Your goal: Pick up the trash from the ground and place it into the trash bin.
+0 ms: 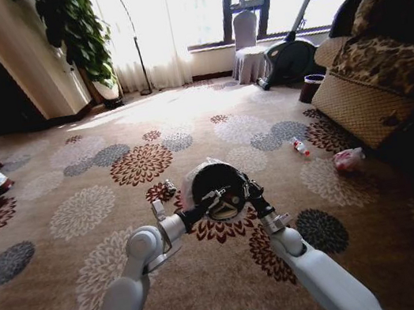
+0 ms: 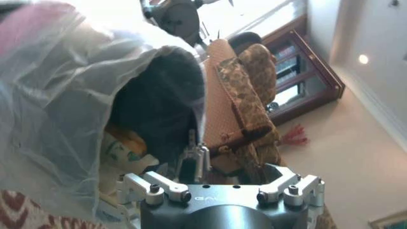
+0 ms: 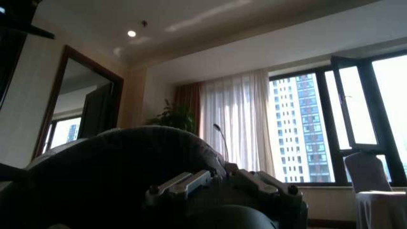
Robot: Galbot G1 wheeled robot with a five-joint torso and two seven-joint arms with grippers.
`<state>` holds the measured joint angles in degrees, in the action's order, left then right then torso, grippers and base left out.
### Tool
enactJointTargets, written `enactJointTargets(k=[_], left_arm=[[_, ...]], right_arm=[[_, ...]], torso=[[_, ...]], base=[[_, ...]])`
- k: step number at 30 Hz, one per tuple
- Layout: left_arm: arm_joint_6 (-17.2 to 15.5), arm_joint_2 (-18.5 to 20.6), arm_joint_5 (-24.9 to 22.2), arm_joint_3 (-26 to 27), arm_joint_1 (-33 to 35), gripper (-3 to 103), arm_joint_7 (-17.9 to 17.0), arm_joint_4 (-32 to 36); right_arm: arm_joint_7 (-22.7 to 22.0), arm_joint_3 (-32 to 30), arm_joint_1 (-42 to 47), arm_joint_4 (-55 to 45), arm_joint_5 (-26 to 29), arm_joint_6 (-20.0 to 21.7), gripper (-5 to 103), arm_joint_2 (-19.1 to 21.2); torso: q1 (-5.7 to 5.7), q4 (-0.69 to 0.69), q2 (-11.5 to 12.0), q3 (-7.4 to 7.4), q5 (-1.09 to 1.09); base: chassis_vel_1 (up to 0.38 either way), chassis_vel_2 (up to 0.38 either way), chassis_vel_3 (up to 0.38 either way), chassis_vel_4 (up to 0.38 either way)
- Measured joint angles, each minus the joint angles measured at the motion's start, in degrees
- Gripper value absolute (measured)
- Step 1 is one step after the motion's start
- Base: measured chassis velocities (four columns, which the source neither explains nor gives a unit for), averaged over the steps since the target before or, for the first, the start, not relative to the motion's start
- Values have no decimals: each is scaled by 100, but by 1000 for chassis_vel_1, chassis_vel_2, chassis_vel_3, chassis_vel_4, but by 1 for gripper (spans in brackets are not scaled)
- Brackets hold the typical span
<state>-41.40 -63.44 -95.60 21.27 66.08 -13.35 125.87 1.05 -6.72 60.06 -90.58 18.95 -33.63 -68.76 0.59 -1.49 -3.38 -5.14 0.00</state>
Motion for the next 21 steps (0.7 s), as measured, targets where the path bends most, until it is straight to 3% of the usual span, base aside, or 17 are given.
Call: enactJointTargets(k=[1,2,4,5,6,8,9,10,11,13,14,16,17,18,19,21], left_arm=[[-2,155,314,234,207,100,394,309],[-2,155,314,234,207,100,394,309],[34,378,870,588,479,100,873,729],[129,476,1254,770,570,100,1059,901],[129,476,1254,770,570,100,1059,901],[686,550,2351,971,647,100,1424,882],[1233,563,3151,1040,636,100,1632,601],[1531,564,3601,1069,609,100,1728,370],[1531,564,3601,1069,609,100,1728,370],[2211,556,4518,1112,512,100,1846,-235],[2211,556,4518,1112,512,100,1846,-235],[2828,535,5294,1072,309,100,1675,-1061],[3017,530,5597,1032,223,100,1609,-1372],[3017,530,5597,1032,223,100,1609,-1372],[3333,526,6092,978,82,100,1570,-1959],[3691,528,6559,868,-138,100,1550,-2862]], right_arm=[[1,-99,6,51,-45,65,0,5],[1,-99,6,51,-45,65,0,5],[-1,-275,49,76,-80,209,0,68],[0,-392,92,76,-81,274,0,117],[0,-392,92,76,-81,274,0,117],[-3,-618,124,76,-63,424,0,206],[-6,-707,123,76,-33,478,0,251],[-7,-748,120,68,-20,515,0,273],[-7,-748,120,68,-20,515,0,273],[-4,-837,119,23,20,569,0,319],[-4,-837,119,23,20,569,0,319],[-5,-933,158,-54,92,576,0,376],[-3,-954,180,-68,100,575,0,394],[-3,-954,180,-68,100,575,0,394],[-3,-970,209,-71,117,570,0,417],[-6,-963,221,-65,139,558,0,429]], torso=[[0,0,0,0,0],[0,0,0,0,0],[0,-4,0,0,1],[0,1,0,0,1],[0,1,0,0,1],[0,2,0,1,2],[0,3,0,1,0],[0,4,0,0,0],[0,4,0,0,0],[0,2,0,0,1],[0,2,0,0,1],[0,-1,0,0,0],[0,0,0,1,0],[0,0,0,1,0],[0,2,0,0,0],[0,2,0,-1,-1]], base=[[0,0,0,0],[0,0,0,0],[0,0,0,0],[0,0,0,0],[0,0,0,0],[0,0,0,0],[0,0,0,0],[0,0,0,0],[0,0,0,0],[0,0,0,0],[0,0,0,0],[0,0,0,0],[0,0,0,0],[0,0,0,0],[0,0,0,0],[51,35,-100,-78]])
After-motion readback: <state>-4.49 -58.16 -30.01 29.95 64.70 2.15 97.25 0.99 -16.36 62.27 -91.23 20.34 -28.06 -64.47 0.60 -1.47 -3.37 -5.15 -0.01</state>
